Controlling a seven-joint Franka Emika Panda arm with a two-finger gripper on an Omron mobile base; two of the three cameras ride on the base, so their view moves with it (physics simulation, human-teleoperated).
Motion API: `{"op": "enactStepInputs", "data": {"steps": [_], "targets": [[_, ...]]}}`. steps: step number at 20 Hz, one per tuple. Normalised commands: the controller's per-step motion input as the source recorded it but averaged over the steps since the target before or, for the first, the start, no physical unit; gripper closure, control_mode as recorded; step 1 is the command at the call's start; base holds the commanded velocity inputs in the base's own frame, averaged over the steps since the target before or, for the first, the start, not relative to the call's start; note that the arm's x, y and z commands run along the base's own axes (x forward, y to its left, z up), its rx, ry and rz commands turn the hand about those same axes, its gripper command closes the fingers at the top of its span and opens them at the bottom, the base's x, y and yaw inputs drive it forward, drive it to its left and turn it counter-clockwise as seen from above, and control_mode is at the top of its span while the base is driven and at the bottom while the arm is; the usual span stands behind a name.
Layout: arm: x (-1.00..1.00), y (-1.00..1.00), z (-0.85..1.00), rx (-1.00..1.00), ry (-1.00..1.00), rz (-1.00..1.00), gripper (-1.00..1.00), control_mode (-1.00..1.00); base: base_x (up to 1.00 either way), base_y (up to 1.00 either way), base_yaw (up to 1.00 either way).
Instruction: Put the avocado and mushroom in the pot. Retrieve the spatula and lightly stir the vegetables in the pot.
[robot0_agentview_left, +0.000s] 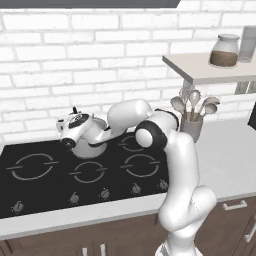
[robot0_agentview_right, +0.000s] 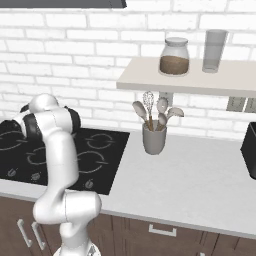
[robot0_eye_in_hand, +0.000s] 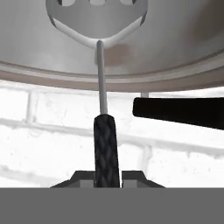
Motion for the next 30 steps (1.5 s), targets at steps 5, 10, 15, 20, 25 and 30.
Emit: {"op": "enactStepInputs", "data": {"steps": [5, 10, 15, 20, 25, 30], "targets": [[-0.5, 0.08, 0.06, 0.08, 0.16, -0.01, 1.0, -1.0, 0.0, 0.0, 0.0], [-0.25, 0.0, 0.56, 0.05, 0.17, -0.07, 1.0, -1.0, 0.0, 0.0, 0.0], [-0.21, -0.07, 0.26, 0.01, 0.03, -0.07, 1.0, -1.0, 0.0, 0.0, 0.0], [-0.08, -0.12, -0.69, 0.0, 0.03, -0.02, 1.0, -1.0, 0.0, 0.0, 0.0], [0.08, -0.12, -1.0, 0.0, 0.12, -0.04, 1.0, -1.0, 0.0, 0.0, 0.0], [0.0, -0.04, 0.24, 0.12, 0.0, -0.01, 1.0, -1.0, 0.0, 0.0, 0.0]]}}
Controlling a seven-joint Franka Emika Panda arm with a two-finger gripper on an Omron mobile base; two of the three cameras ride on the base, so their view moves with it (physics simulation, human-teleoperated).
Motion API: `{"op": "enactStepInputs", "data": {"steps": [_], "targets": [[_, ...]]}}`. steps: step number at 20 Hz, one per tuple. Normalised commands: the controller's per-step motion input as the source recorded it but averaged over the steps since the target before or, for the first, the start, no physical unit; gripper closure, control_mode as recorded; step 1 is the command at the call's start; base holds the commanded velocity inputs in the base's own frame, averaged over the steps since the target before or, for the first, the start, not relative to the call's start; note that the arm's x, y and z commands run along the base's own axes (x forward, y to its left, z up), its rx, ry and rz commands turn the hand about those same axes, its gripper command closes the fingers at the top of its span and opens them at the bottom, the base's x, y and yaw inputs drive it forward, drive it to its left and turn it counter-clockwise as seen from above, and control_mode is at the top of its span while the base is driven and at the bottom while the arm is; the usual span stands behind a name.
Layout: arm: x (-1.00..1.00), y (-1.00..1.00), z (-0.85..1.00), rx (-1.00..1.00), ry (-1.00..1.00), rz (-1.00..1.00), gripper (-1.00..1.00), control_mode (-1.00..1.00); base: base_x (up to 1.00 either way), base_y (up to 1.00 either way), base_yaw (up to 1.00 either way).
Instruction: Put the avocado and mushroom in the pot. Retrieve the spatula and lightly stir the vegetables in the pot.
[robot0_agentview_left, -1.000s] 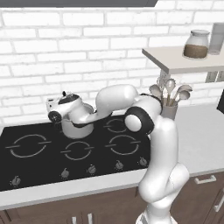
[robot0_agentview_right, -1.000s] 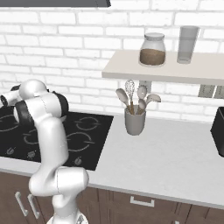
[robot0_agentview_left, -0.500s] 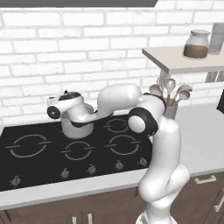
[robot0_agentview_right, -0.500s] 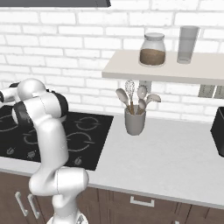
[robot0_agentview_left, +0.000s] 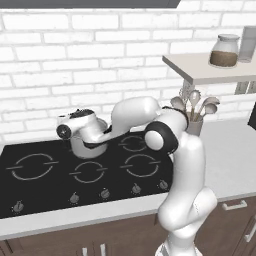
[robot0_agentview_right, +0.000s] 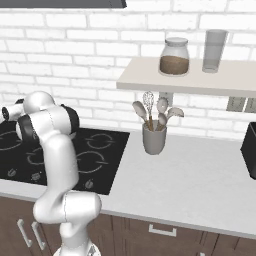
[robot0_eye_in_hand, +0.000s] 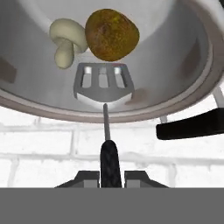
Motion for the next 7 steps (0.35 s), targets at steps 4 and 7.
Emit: {"op": "enactStepInputs", "data": {"steps": [4, 7], "targets": [[-0.11, 0.06, 0.89, 0.21, 0.0, 0.0, 1.0, -1.0, 0.0, 0.0, 0.0], [-0.4, 0.0, 0.39, 0.26, 0.01, 0.0, 1.0, -1.0, 0.0, 0.0, 0.0]]}}
